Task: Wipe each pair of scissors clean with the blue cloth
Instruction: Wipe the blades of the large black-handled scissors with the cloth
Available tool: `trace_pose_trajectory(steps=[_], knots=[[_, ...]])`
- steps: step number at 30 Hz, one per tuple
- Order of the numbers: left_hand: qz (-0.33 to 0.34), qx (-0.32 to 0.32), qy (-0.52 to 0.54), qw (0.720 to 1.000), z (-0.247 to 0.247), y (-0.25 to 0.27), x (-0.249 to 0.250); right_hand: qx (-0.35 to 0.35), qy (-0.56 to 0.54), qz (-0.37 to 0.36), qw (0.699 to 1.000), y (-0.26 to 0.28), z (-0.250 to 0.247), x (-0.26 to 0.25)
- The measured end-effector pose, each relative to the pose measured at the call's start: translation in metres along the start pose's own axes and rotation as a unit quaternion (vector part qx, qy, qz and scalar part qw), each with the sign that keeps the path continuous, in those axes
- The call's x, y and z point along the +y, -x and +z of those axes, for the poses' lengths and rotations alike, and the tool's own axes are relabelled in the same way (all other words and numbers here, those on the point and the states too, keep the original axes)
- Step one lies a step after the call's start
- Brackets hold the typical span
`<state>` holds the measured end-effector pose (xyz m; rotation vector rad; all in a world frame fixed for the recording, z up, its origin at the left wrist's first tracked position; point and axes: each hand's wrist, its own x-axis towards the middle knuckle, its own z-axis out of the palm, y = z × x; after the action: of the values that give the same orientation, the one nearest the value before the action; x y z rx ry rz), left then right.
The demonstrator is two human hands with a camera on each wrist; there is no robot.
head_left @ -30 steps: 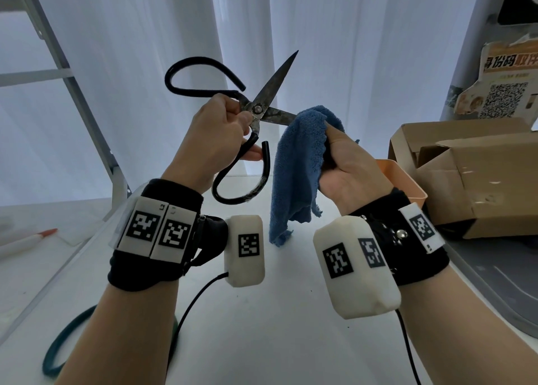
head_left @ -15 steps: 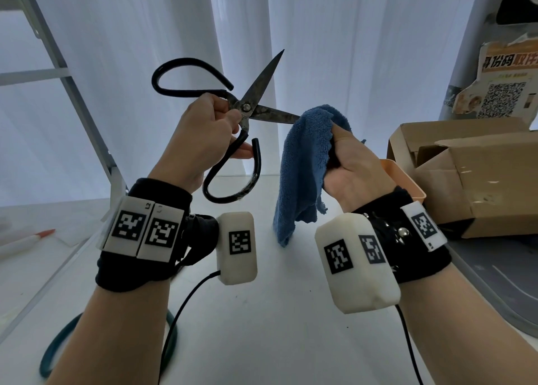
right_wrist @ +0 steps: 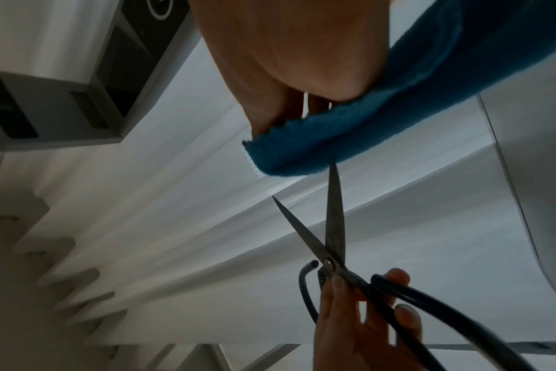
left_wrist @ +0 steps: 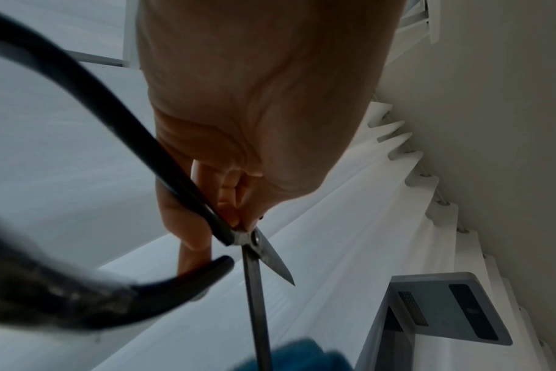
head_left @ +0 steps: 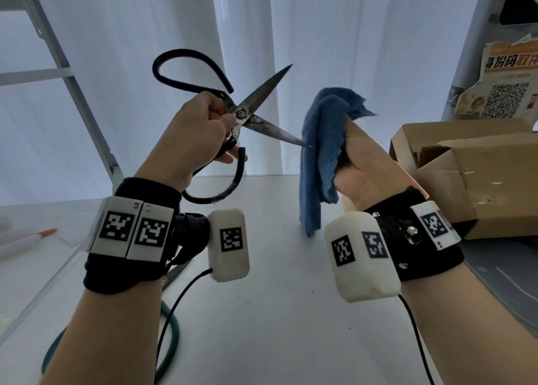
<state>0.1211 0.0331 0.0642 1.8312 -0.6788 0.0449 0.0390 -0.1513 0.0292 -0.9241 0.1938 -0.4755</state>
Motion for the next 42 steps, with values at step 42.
trace_pose_trajectory(steps=[42], knots=[[-0.002, 0.072, 0.118, 0.990, -0.016, 0.000, 0.009, -0.024, 0.051, 0.000, 0.998, 0.017, -0.004, 0.000]])
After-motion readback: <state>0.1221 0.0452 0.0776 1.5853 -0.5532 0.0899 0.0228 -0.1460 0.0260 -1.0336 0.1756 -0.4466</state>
